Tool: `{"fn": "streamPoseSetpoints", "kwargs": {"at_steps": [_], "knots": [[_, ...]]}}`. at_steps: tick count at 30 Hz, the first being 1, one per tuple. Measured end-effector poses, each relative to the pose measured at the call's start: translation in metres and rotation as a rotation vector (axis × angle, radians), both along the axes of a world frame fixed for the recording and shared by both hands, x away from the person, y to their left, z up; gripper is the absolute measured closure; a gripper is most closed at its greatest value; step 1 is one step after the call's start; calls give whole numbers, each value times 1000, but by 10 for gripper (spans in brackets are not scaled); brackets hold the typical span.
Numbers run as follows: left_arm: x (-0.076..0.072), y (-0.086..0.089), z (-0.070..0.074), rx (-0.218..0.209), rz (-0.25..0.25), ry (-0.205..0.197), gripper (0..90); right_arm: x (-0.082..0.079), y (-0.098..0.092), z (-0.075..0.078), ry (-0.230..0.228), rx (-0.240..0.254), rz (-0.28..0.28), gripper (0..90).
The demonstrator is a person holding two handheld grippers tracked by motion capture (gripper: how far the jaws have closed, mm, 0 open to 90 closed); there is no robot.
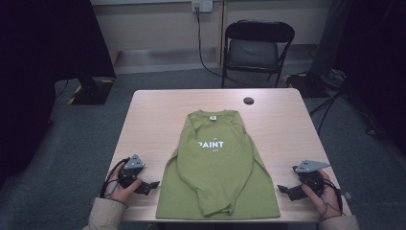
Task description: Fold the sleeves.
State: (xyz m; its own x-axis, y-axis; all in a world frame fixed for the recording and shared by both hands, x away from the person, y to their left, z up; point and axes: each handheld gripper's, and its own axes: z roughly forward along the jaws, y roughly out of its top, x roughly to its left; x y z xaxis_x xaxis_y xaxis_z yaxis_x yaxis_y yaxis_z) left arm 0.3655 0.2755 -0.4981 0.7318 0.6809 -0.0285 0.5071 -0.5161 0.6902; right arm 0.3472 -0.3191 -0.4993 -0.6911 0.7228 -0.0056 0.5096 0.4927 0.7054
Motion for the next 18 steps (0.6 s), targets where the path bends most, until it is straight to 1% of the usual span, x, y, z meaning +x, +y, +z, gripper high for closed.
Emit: {"fn": "streamPoseSetpoints", "kwargs": {"at_steps": [1,2,3,18], "knots": [[0,0,0,0,0,0,0,0,0,0,0,0,0,0],[-1,1,-2,0,1,-26,0,0,0,0,0,0,0,0],[-1,2,-3,-9,-1,-35,0,0,0,0,0,0,0,0],[-1,3,-3,-9,16,-34,0,0,0,0,0,0,0,0]]}}
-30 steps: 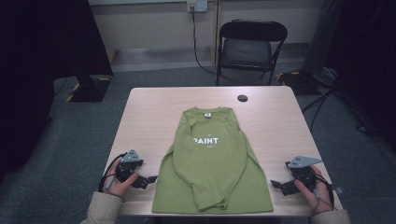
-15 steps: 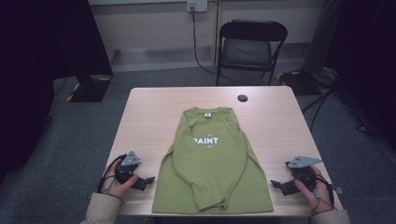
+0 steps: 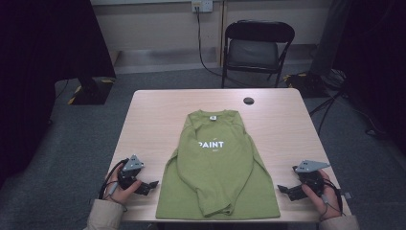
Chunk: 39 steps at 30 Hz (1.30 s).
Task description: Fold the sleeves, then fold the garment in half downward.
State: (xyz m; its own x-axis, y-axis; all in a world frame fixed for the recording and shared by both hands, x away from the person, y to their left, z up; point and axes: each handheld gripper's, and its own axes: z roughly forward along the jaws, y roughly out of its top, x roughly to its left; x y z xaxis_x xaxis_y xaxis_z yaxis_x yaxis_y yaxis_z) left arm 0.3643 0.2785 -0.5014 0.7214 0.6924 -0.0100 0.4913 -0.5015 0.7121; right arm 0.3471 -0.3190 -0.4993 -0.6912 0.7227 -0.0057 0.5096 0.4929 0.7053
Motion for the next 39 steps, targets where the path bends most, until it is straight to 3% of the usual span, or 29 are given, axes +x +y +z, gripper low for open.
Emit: {"fn": "streamPoseSetpoints", "kwargs": {"at_steps": [16,20,21,25,31,33,36,39], "knots": [[0,-1,0,0,31,-1,0,1,1,0,2,-2,-5,0],[2,-3,0,-1,67,1,0,2,3,0,2,-1,-13,0],[3,-3,0,-19,91,7,1,2,3,0,2,-1,-16,0],[4,-3,2,-66,105,27,10,3,4,3,9,-4,-33,36],[11,-26,21,-72,82,-27,40,12,16,17,-42,50,-58,69],[16,-38,24,-61,46,-41,54,17,22,21,-64,64,-61,88],[25,-50,22,-55,45,-31,95,25,33,22,-70,97,-55,183],[32,-56,19,-80,54,-16,151,34,41,20,-53,122,-64,249]]}}
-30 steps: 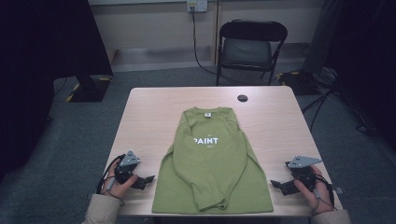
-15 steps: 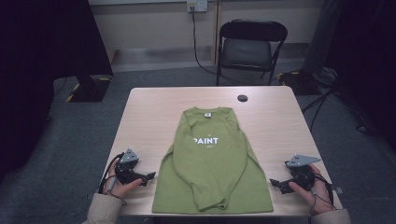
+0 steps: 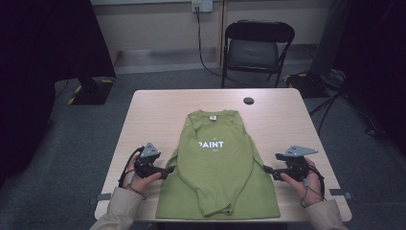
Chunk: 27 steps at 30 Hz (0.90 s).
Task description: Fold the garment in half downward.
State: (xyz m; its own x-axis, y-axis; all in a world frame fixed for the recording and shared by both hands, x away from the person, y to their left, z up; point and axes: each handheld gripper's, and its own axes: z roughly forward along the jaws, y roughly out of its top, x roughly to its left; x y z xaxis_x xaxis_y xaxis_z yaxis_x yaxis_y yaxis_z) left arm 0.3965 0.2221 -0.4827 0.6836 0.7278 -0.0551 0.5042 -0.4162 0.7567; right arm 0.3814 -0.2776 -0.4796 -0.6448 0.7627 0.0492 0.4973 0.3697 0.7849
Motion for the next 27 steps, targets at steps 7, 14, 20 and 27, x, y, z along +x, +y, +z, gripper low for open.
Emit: {"fn": "streamPoseSetpoints", "kwargs": {"at_steps": [7,14,20,27], "knots": [[13,-14,-2,-40,-3,10,213,17,20,-5,18,64,-8,341],[22,-24,-8,0,-24,13,276,31,45,-13,40,18,-13,448],[23,-25,-12,22,-30,17,339,31,50,-15,18,-42,-28,492],[21,-26,-10,44,-40,15,411,27,50,-14,11,-66,15,615]]}}
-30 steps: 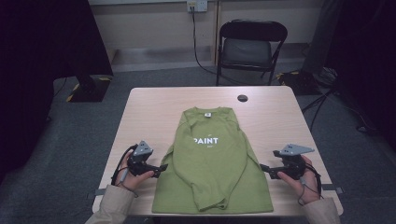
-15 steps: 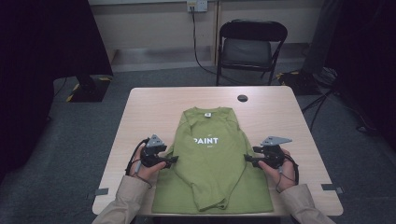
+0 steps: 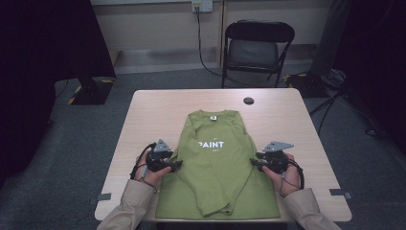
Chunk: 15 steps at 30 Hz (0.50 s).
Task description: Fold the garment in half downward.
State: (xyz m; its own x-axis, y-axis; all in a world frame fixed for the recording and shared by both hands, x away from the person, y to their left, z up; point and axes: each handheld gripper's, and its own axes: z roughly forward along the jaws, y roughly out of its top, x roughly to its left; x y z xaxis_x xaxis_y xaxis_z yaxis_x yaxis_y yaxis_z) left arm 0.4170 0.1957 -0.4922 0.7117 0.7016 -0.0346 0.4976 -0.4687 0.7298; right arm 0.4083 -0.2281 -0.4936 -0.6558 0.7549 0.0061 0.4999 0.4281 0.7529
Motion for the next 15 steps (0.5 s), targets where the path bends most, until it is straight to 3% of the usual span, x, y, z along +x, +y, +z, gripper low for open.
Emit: {"fn": "streamPoseSetpoints", "kwargs": {"at_steps": [6,10,15], "knots": [[-4,-6,4,33,-42,-15,576,-1,-1,1,14,4,20,742],[-4,-6,4,17,-69,-1,688,-3,0,1,5,-1,39,802],[-6,-5,3,8,-92,2,748,-5,0,1,6,-5,55,817]]}}
